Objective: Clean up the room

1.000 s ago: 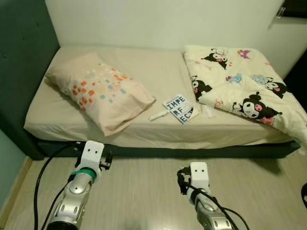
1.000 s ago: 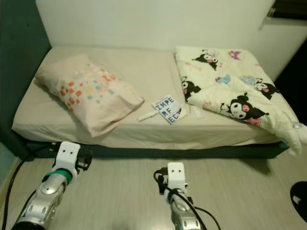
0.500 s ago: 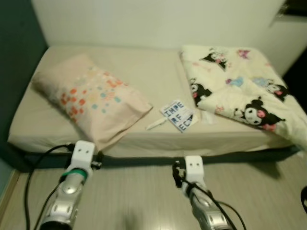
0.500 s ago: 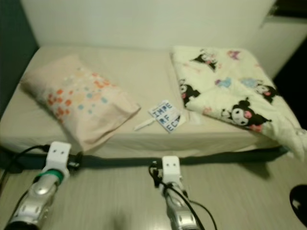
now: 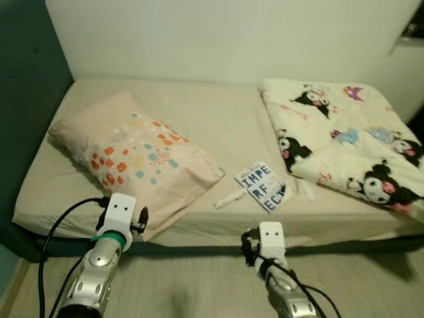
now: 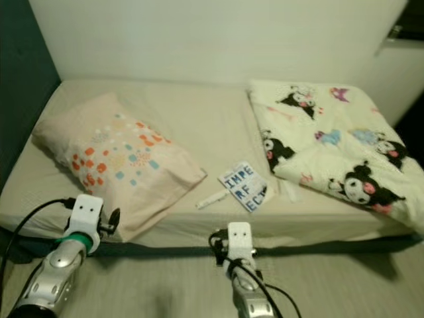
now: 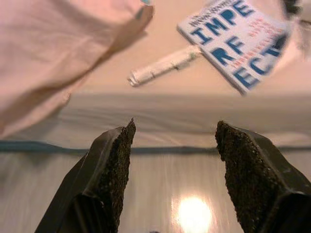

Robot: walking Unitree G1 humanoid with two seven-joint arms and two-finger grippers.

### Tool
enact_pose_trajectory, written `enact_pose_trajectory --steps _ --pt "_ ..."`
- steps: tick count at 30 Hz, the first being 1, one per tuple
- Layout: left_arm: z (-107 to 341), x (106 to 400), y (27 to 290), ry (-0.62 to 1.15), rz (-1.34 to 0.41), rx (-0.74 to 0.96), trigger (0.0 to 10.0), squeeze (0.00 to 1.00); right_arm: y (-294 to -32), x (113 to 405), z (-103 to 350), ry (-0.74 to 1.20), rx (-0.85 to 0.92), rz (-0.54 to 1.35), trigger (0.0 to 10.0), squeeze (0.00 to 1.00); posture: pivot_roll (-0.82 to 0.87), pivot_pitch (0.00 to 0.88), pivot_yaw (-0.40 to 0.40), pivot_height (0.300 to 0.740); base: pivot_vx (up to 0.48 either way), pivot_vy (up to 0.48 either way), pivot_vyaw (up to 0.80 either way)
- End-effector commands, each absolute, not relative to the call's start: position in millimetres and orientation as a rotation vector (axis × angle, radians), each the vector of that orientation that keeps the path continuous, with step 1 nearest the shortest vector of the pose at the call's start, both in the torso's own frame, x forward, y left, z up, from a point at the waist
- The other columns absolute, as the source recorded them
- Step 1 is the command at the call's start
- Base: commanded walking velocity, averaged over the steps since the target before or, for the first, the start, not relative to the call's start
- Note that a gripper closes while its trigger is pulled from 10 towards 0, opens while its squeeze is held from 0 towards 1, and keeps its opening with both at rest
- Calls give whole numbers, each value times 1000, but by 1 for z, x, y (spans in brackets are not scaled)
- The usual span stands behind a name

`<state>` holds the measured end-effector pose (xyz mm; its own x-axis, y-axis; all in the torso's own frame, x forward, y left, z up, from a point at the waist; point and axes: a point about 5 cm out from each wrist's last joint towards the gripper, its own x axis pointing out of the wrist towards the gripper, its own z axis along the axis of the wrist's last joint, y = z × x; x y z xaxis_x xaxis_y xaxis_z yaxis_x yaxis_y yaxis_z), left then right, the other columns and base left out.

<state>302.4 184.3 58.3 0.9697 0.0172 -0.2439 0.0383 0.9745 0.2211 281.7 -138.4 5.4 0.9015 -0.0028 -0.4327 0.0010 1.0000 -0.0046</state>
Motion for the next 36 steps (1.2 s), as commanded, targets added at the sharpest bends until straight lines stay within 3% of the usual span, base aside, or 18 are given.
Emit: enact_pose_trajectory --steps 1,12,24,32,36 --pt "57 302 184 251 -13 222 10000 0 -140 280 3 457 -4 -10 10000 0 110 0 31 740 424 0 0" --pt "58 304 183 254 -16 229 10000 0 -140 281 3 457 -3 -13 10000 0 109 0 33 740 391 0 0" --pt "58 304 182 249 -35 274 10000 0 -139 280 2 464 -5 -10 10000 0 108 0 33 740 0 0 0" --pt "57 304 181 252 -40 273 10000 0 -139 279 1 467 -11 -9 10000 0 105 0 34 740 0 -450 0" --pt "55 303 182 263 -23 235 10000 0 -139 279 1 467 -15 -6 10000 0 105 0 32 740 0 0 0"
